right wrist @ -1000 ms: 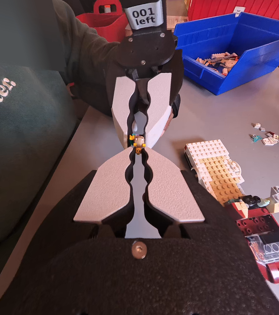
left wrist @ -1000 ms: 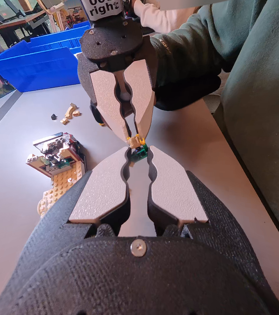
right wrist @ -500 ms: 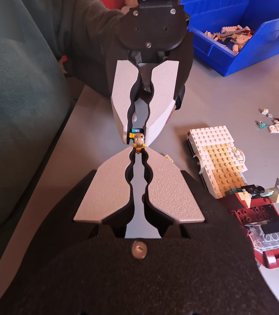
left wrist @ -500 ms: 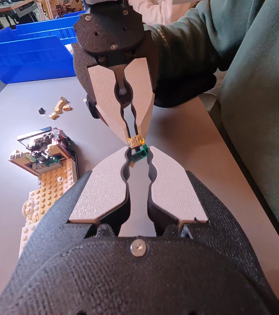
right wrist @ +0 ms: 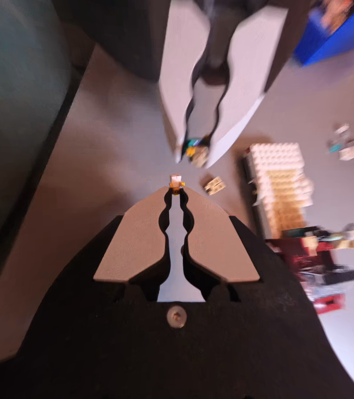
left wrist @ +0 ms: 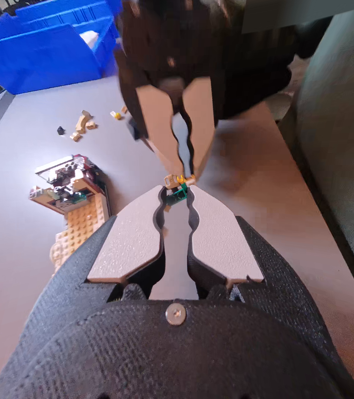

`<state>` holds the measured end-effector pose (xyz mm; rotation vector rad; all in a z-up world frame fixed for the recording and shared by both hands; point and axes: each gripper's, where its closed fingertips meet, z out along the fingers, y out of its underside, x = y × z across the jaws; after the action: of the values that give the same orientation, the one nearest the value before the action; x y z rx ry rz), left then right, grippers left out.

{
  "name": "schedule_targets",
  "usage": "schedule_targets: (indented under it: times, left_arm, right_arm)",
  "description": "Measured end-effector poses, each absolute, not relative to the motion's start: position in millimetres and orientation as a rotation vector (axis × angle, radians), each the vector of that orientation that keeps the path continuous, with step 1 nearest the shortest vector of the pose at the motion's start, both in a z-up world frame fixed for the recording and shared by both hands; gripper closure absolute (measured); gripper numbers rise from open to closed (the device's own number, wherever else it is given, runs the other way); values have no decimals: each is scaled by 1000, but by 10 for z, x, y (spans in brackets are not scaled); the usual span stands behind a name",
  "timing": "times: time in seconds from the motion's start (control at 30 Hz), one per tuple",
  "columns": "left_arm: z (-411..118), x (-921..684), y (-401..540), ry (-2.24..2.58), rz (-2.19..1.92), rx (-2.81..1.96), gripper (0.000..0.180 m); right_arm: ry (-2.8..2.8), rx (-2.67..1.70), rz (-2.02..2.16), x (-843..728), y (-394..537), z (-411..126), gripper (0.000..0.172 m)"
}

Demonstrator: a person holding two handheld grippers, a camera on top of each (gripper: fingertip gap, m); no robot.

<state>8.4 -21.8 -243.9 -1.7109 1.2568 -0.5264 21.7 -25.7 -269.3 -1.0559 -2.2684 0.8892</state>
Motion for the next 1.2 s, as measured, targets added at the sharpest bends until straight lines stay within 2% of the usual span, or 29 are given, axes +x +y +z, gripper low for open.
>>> schedule_targets:
  times: [0.03, 0.27, 0.43, 0.73, 1.2]
  left_arm:
    - [-2483, 118, -250, 1267, -531, -1712, 162]
    - [-2691, -48, -127, 1253, -441, -1781, 161]
    - [-2769, -60, -103, 1229, -464, -1818, 142]
    - [-2681, 61, -102, 1164, -523, -1791, 169]
    - [-2566, 94, -119, 1206, -418, -1735, 172]
  right_arm:
    - [-2239, -1012, 871, 174, -255, -2562, 164]
    - [-2224, -1084, 896, 132, -142, -2683, 164]
    - [-2191, -1105, 896, 92, -78, -2698, 164]
    - [-2158, -1089, 805, -12, -103, -2721, 164]
    - [-2165, -1003, 758, 53, -106, -2622, 164]
